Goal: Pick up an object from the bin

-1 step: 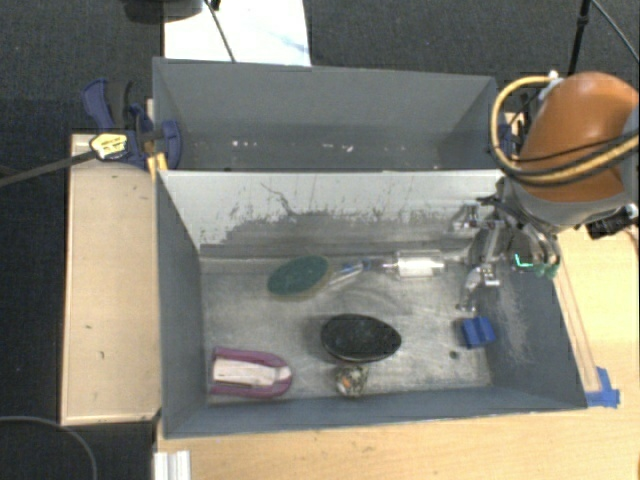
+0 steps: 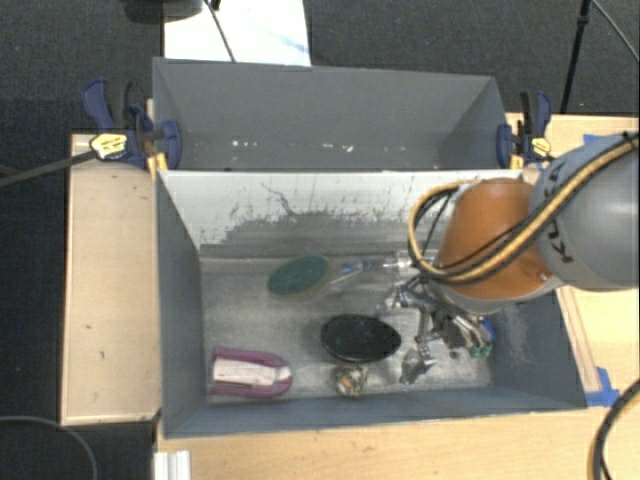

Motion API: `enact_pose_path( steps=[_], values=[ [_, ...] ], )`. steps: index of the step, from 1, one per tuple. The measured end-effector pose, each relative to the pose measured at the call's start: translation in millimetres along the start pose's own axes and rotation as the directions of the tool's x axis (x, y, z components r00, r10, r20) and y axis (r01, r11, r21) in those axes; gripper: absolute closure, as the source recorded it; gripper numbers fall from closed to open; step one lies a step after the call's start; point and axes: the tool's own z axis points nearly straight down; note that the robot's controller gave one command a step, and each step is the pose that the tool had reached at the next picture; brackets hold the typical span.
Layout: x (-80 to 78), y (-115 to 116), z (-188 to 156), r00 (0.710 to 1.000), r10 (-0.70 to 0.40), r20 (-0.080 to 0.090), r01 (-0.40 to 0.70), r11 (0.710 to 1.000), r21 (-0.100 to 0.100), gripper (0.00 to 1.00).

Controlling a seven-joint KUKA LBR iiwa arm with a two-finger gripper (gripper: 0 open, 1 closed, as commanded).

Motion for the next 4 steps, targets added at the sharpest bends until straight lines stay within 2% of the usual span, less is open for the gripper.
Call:
enact_pose_path(
  steps=[1,2,3,4],
  values=[
    [12.1,37,17,0.986,-0.162,0.025,0.162,0.987,0.010,0.00],
    [-23.9,78,-108,0.999,0.046,0.017,-0.046,0.999,0.002,0.00],
    [6.4,105,-16,0.969,0.245,0.006,-0.245,0.969,0.001,0.00],
    [-3.3,151,18,0.959,0.284,0.006,-0.284,0.959,0.000,0.00]
  ],
)
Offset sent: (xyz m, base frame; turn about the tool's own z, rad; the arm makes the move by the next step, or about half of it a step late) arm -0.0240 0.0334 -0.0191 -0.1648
